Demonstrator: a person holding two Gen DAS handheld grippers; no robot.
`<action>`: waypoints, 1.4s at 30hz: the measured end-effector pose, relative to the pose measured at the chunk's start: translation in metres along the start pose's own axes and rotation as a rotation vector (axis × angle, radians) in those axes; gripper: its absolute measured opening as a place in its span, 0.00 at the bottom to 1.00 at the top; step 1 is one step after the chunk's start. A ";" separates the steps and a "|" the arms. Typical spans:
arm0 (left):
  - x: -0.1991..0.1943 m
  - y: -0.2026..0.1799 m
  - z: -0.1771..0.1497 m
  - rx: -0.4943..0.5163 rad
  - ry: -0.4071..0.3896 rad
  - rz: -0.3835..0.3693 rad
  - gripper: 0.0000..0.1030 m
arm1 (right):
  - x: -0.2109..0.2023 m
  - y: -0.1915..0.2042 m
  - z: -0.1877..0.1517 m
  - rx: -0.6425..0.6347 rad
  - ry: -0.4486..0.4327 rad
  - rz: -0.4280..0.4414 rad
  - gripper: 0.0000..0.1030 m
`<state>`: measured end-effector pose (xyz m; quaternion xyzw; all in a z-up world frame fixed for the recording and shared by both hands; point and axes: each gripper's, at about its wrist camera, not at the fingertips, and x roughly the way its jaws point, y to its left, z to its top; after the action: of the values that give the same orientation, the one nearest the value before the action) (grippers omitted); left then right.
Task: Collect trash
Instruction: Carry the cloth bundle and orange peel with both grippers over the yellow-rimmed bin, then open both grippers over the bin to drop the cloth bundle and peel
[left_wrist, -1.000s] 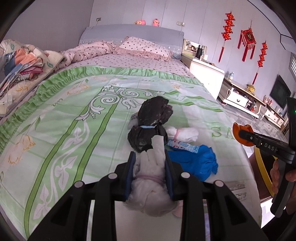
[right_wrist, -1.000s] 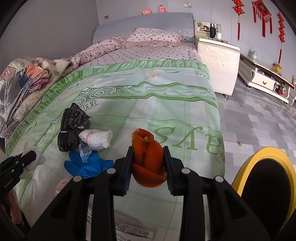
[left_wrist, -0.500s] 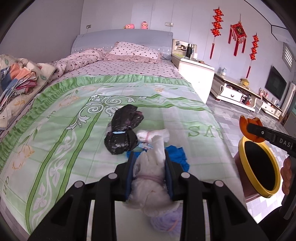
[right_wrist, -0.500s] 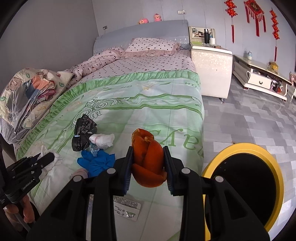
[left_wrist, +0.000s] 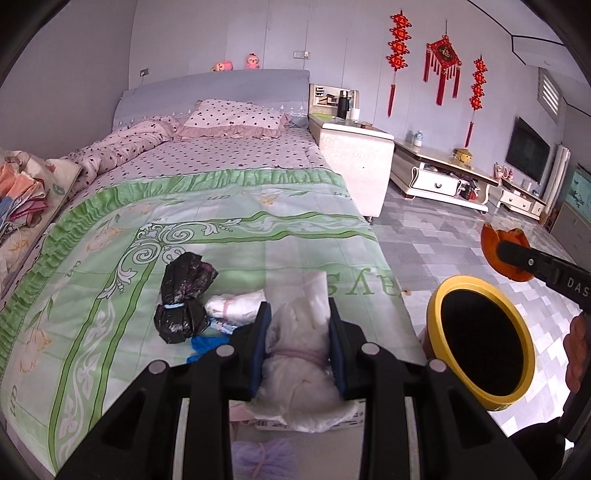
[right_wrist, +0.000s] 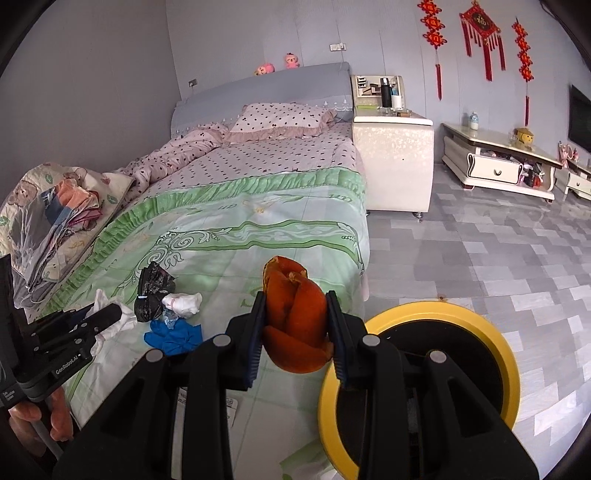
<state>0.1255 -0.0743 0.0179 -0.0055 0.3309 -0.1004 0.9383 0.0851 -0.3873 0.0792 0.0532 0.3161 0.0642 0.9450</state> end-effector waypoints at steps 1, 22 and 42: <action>0.000 -0.006 0.003 0.008 -0.004 -0.006 0.27 | -0.003 -0.003 0.001 0.003 -0.003 -0.003 0.29; 0.035 -0.128 0.032 0.118 0.006 -0.150 0.27 | -0.033 -0.103 -0.001 0.110 -0.007 -0.088 0.30; 0.110 -0.205 0.001 0.195 0.140 -0.249 0.27 | 0.013 -0.180 -0.039 0.241 0.094 -0.090 0.30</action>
<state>0.1720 -0.2968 -0.0334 0.0518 0.3809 -0.2476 0.8893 0.0875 -0.5607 0.0155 0.1488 0.3676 -0.0141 0.9179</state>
